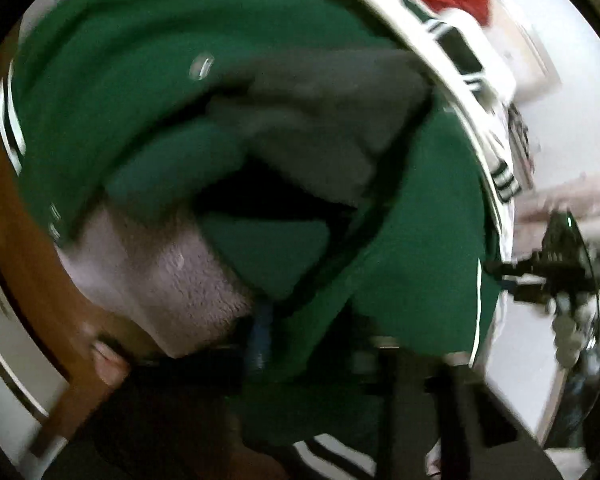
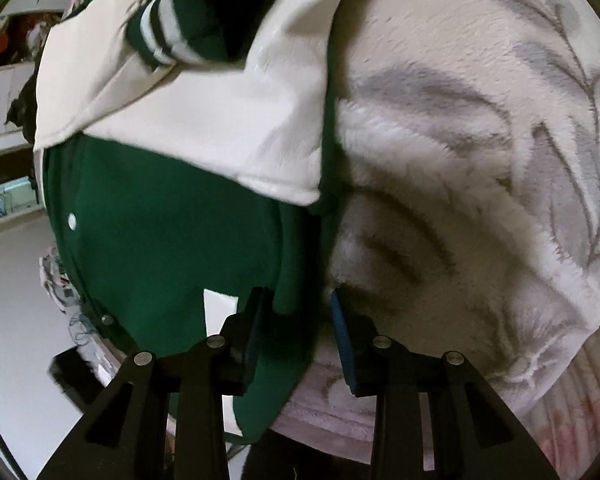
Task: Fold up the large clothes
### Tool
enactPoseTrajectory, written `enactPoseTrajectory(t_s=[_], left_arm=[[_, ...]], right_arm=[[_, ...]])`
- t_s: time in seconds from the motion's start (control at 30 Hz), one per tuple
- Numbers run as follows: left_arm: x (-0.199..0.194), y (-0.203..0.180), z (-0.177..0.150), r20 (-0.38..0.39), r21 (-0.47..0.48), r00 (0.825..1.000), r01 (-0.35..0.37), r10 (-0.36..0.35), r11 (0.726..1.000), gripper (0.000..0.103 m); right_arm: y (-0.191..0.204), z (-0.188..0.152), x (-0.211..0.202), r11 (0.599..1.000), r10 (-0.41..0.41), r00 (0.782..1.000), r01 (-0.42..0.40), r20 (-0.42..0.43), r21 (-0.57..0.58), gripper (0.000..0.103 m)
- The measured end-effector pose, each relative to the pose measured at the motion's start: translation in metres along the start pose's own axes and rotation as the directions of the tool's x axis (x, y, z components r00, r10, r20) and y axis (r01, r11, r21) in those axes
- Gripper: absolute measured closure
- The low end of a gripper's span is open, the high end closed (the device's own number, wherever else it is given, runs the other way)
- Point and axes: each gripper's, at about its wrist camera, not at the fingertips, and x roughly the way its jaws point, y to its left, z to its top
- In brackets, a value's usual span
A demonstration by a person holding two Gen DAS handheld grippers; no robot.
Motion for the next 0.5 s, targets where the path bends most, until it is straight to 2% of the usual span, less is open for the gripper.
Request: enactPoseTrajectory(t_s=[0.07, 0.2, 0.27, 0.33, 0.4, 0.5], left_arm=[[-0.022, -0.005, 0.001, 0.024, 0.031, 1.000, -0.005, 0.005, 1.000, 0.093], [-0.074, -0.028, 0.014, 0.076, 0.118, 0.996, -0.052, 0.043, 0.992, 0.095], [-0.094, -0.028, 0.022, 0.093, 0.128, 0.994, -0.061, 0.049, 0.990, 0.095], [-0.096, -0.022, 0.029, 0.099, 0.143, 0.992, -0.095, 0.081, 0.985, 0.095], [-0.085, 0.007, 0.042, 0.087, 0.118, 0.987, -0.143, 0.133, 0.983, 0.095], [-0.050, 0.059, 0.058, 0.026, 0.061, 0.989, -0.147, 0.146, 0.987, 0.093]], right_arm=[[0.002, -0.004, 0.000, 1.000, 0.002, 1.000, -0.002, 0.009, 0.000, 0.068], [0.012, -0.011, 0.003, 1.000, 0.026, 1.000, -0.026, 0.012, 0.008, 0.068], [0.012, -0.017, 0.000, 0.999, 0.036, 0.999, -0.036, 0.015, -0.004, 0.068], [0.020, -0.023, 0.003, 0.998, 0.063, 0.998, -0.063, 0.010, -0.008, 0.068], [0.027, -0.029, 0.006, 0.996, 0.087, 0.996, -0.087, 0.004, -0.014, 0.068], [0.032, -0.037, 0.014, 0.993, 0.120, 0.993, -0.120, -0.013, -0.010, 0.068]])
